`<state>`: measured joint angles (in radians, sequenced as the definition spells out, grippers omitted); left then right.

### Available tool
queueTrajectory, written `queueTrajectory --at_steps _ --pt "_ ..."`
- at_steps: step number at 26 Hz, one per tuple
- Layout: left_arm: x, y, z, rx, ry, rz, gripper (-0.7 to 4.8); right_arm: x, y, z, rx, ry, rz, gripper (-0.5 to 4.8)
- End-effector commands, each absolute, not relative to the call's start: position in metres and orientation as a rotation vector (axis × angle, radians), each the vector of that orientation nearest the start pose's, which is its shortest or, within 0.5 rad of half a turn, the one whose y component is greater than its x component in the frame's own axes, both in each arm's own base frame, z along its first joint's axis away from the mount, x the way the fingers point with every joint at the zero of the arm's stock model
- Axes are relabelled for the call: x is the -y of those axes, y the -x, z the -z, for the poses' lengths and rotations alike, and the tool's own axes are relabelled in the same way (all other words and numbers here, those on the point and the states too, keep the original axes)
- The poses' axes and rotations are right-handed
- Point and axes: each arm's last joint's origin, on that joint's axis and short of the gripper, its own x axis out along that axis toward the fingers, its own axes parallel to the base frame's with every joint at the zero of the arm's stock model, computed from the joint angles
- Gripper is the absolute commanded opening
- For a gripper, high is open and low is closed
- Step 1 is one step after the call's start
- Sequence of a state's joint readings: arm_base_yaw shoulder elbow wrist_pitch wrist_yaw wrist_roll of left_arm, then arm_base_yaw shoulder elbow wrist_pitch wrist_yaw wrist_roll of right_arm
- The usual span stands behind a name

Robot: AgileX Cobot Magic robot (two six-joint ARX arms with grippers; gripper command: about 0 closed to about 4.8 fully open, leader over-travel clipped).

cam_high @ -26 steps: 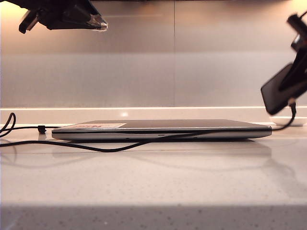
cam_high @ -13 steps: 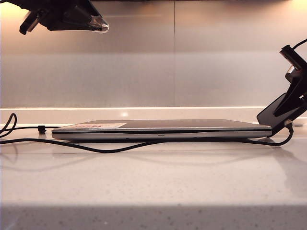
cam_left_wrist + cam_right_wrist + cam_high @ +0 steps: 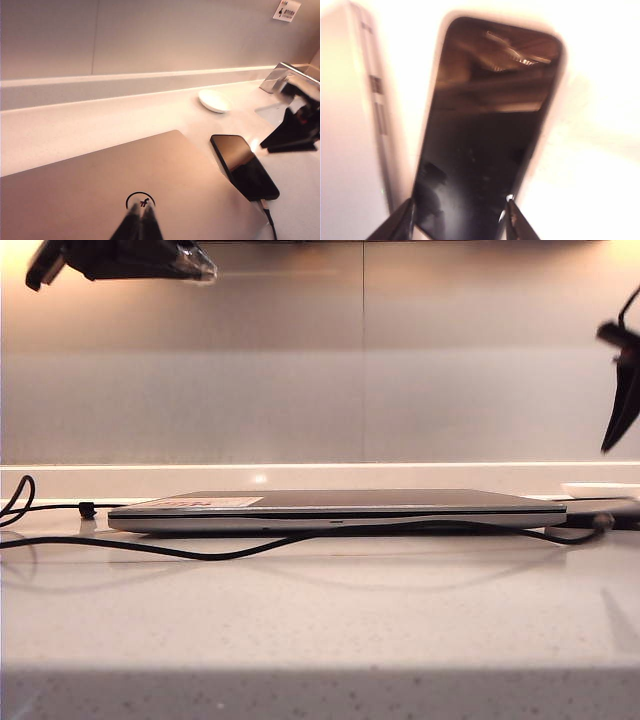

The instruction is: Pick up the charging cable and the phone, plug the charging cable into the charging port on the phone, and finally place them back on the table.

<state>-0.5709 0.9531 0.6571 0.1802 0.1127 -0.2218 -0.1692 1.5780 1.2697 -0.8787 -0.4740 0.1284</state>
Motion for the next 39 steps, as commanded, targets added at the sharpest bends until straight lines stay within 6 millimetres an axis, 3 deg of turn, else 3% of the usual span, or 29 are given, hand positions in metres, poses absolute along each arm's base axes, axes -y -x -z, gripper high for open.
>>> queueTrajectory --at_steps 1,3,4,8,12,17,22,24,34,39 --pt "0.113 -0.171 -0.298 -0.199 0.179 0.669 -0.06 0.037 -0.294 -0.292 -1.080 -0.445 -0.182 1.63" --pt "0.110 -0.165 -0.299 -0.217 0.174 0.667 -0.06 0.035 -0.285 -0.304 -1.044 -0.433 -0.189 0.29" --pt "0.108 -0.162 -0.299 -0.226 0.173 0.666 -0.06 0.033 -0.281 -0.309 -1.028 -0.427 -0.195 0.02" --pt "0.099 -0.149 -0.302 -0.257 0.165 0.662 -0.06 0.022 -0.259 -0.329 -0.989 -0.332 -0.245 -0.03" --pt "0.086 -0.128 -0.300 -0.267 0.163 0.661 -0.06 0.005 -0.223 -0.354 -0.853 -0.215 -0.221 -0.03" --pt "0.078 -0.115 -0.286 -0.248 0.167 0.663 -0.06 -0.001 -0.192 -0.358 -0.648 -0.167 -0.241 -0.03" --pt "0.072 -0.105 -0.270 -0.232 0.145 0.667 -0.06 -0.002 -0.166 -0.347 -0.577 -0.153 -0.241 -0.03" --pt "0.069 -0.101 -0.254 -0.221 0.091 0.672 -0.06 -0.003 -0.155 -0.331 -0.595 -0.161 -0.257 -0.03" --pt "0.063 -0.091 -0.218 -0.169 0.104 0.676 -0.06 -0.005 -0.126 -0.280 -0.396 -0.134 -0.290 -0.01" --pt "0.064 -0.094 -0.202 -0.108 0.098 0.682 -0.06 -0.005 -0.121 -0.275 -0.388 -0.132 -0.291 -0.01"
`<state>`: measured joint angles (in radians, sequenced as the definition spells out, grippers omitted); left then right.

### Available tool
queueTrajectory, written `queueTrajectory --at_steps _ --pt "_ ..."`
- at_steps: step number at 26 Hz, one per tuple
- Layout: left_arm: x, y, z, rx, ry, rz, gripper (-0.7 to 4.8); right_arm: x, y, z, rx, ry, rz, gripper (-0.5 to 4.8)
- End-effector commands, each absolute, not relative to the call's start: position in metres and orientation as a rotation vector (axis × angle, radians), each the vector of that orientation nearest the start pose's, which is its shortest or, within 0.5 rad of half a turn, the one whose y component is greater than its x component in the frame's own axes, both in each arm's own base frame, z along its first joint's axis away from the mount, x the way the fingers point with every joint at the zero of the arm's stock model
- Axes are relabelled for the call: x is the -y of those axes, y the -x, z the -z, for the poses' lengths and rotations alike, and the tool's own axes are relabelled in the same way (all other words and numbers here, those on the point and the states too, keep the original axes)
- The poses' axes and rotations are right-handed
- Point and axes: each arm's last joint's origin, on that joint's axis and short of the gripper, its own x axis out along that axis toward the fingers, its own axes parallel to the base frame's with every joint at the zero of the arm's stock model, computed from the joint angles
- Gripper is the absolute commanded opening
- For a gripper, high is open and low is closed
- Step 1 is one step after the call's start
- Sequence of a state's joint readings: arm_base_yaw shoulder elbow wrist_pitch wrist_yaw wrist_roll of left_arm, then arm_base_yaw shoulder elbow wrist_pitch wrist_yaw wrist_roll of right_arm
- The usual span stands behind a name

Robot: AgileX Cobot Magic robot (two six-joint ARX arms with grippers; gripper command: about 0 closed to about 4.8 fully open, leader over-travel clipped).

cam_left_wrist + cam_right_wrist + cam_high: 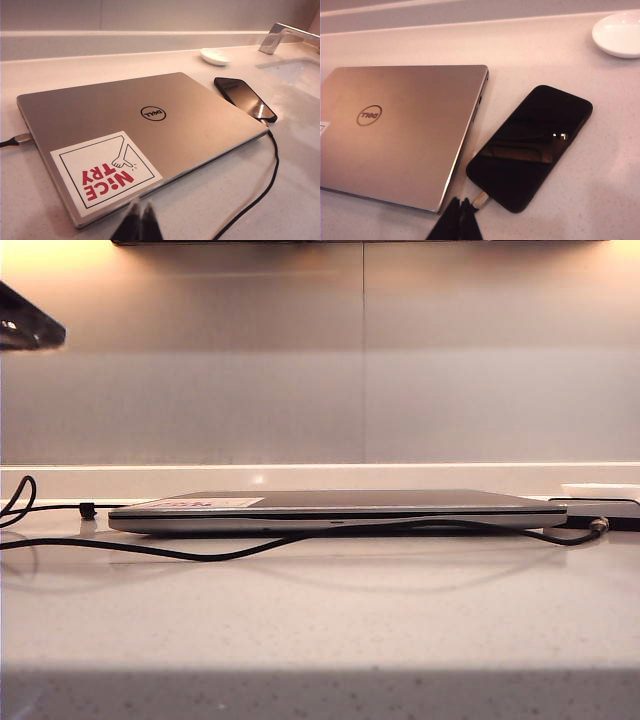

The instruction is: Pick up the charging cable and the phone, plug the charging cable into the charging port on the phone, and finally place them back on the table.

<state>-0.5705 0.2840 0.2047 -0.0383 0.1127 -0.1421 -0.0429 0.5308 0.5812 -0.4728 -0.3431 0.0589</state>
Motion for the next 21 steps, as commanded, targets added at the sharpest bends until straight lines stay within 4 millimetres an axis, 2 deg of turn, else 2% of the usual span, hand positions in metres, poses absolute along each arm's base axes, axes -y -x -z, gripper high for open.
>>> queueTrajectory --at_steps 1,8,18,21 --pt "0.064 -0.094 -0.198 -0.090 0.102 0.683 -0.06 -0.005 -0.120 -0.276 -0.382 -0.131 -0.294 -0.01" --pt "0.065 -0.095 -0.184 -0.068 0.093 0.685 -0.06 -0.005 -0.120 -0.276 -0.383 -0.127 -0.287 -0.01" --pt "0.064 -0.094 -0.193 0.028 0.114 0.683 -0.06 -0.005 -0.120 -0.276 -0.383 -0.127 -0.286 -0.01" --pt "0.056 -0.096 -0.194 0.044 0.115 0.615 -0.06 -0.005 -0.120 -0.276 -0.383 -0.127 -0.287 -0.01"
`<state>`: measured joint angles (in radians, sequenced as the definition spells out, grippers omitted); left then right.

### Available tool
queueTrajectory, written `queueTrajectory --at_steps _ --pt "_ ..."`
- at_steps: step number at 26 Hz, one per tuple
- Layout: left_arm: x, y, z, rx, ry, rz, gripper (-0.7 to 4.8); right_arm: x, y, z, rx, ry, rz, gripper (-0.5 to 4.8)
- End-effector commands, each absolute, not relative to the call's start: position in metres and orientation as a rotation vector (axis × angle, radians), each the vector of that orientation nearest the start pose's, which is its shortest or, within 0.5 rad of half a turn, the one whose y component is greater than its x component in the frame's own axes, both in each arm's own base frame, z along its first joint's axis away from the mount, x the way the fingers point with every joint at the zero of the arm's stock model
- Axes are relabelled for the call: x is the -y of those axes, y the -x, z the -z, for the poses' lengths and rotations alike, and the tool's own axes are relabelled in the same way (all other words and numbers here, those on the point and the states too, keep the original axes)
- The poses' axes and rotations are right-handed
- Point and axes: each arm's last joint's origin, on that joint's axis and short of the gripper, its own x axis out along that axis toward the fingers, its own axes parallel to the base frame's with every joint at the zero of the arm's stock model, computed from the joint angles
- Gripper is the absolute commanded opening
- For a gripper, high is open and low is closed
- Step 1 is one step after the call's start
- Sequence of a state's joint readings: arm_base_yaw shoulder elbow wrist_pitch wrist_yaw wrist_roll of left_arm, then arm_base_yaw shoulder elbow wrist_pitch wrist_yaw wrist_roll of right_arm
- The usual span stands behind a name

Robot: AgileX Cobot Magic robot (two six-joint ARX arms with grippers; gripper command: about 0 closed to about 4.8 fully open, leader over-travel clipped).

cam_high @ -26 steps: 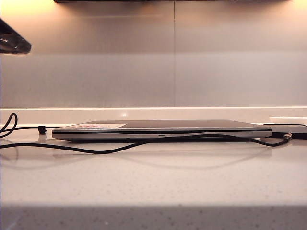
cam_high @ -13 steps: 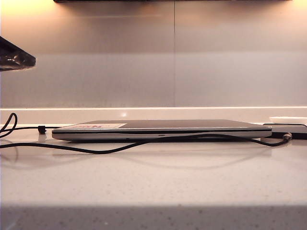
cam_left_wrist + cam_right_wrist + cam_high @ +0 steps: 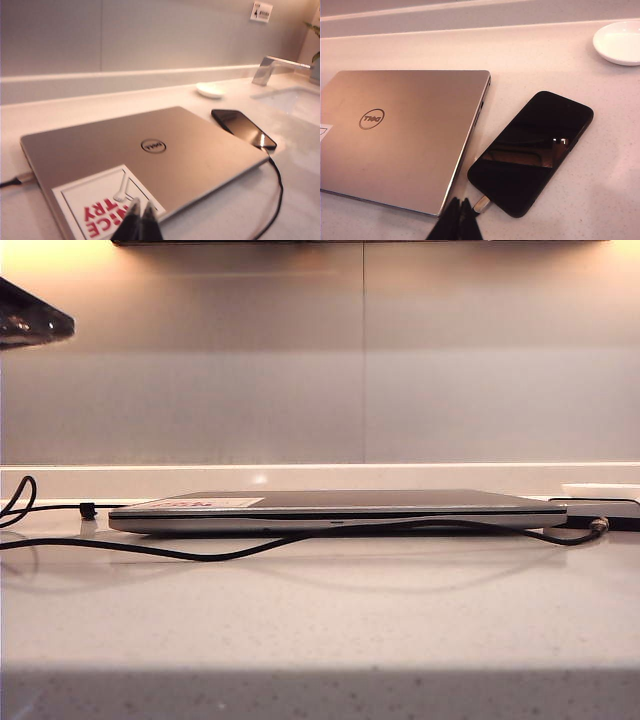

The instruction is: Pick up the charging cable and the phone, plug the charging cable into the charging port on the phone, and finally place them back on the table.

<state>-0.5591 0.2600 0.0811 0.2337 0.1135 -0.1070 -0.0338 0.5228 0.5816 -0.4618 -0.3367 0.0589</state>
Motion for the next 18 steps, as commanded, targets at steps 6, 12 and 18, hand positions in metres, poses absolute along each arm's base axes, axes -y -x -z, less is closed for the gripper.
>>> queueTrajectory --at_steps 6,12,18 --pt "0.030 -0.101 -0.195 0.075 0.109 0.376 -0.06 -0.005 -0.120 -0.276 -0.383 -0.127 -0.287 -0.01" --pt "0.011 -0.093 -0.194 0.125 0.076 0.207 -0.06 -0.005 -0.120 -0.276 -0.383 -0.127 -0.287 -0.01" --pt "-0.002 -0.096 -0.177 0.111 0.068 0.063 -0.06 -0.005 -0.120 -0.276 -0.383 -0.127 -0.286 -0.01"
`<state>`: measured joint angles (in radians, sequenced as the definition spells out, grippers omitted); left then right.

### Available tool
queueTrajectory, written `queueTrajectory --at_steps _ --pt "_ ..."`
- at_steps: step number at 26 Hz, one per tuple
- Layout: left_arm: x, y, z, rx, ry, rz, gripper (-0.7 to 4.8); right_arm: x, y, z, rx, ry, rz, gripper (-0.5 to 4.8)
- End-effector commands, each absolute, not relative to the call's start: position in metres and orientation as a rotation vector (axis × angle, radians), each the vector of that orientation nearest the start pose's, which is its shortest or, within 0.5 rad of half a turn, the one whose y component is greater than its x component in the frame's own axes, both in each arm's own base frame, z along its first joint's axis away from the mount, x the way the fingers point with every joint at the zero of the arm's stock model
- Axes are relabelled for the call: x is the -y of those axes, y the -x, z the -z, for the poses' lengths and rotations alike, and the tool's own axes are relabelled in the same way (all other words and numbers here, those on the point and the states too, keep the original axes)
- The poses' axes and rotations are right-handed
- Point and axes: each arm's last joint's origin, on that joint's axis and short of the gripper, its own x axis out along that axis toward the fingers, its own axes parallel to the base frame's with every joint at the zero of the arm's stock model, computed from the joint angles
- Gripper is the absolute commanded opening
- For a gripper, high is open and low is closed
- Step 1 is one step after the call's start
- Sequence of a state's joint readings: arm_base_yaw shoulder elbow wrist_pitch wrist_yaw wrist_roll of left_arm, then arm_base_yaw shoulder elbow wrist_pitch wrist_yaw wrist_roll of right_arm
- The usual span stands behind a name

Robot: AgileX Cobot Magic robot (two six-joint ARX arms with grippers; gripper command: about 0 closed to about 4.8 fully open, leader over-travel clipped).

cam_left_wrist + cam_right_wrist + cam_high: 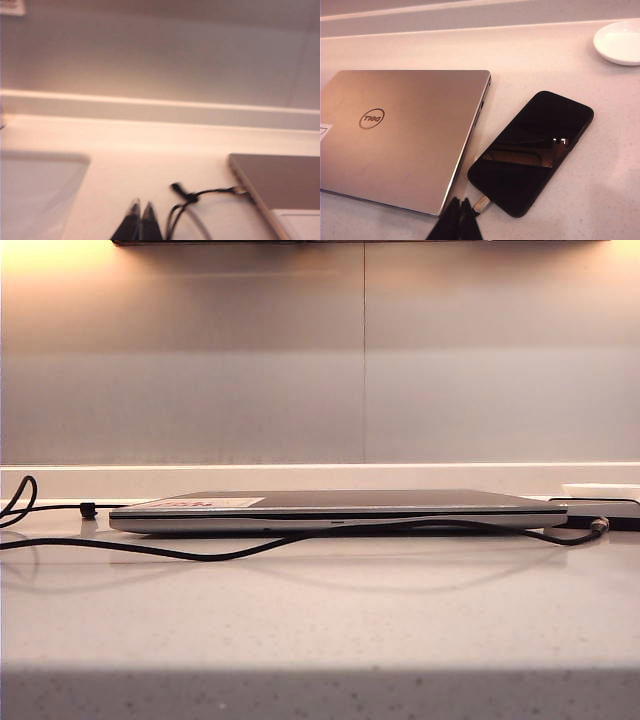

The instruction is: Pick up the charging cable and the phone, plug the charging cable into the charging port on the phone, and finally place them back on the table.

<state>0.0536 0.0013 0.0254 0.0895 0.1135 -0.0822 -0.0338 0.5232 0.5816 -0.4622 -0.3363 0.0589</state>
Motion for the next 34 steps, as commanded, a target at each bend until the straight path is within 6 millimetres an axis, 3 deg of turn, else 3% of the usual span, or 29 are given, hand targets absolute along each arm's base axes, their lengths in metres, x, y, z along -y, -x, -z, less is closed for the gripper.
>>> queueTrajectory --at_steps 1,7,30,32,34 --pt "-0.0021 -0.0965 -0.1760 0.103 0.069 0.064 -0.06 -0.0054 -0.1202 -0.2757 -0.383 -0.127 -0.287 -0.01" --pt "-0.0015 -0.0967 -0.1742 0.088 0.000 0.067 -0.06 -0.0054 -0.1203 -0.2757 -0.383 -0.127 -0.286 -0.01" --pt "-0.0017 -0.0968 -0.1730 0.075 0.009 0.065 -0.05 -0.0054 -0.1203 -0.2757 -0.382 -0.125 -0.285 -0.01" --pt "-0.0017 -0.0968 -0.1730 0.075 0.009 0.065 -0.05 -0.0045 -0.1207 -0.2749 -0.381 -0.105 -0.259 -0.01" --pt "-0.0017 -0.0968 -0.1730 0.075 0.009 0.065 -0.05 -0.0007 -0.1191 -0.2736 -0.304 -0.070 -0.120 -0.01"
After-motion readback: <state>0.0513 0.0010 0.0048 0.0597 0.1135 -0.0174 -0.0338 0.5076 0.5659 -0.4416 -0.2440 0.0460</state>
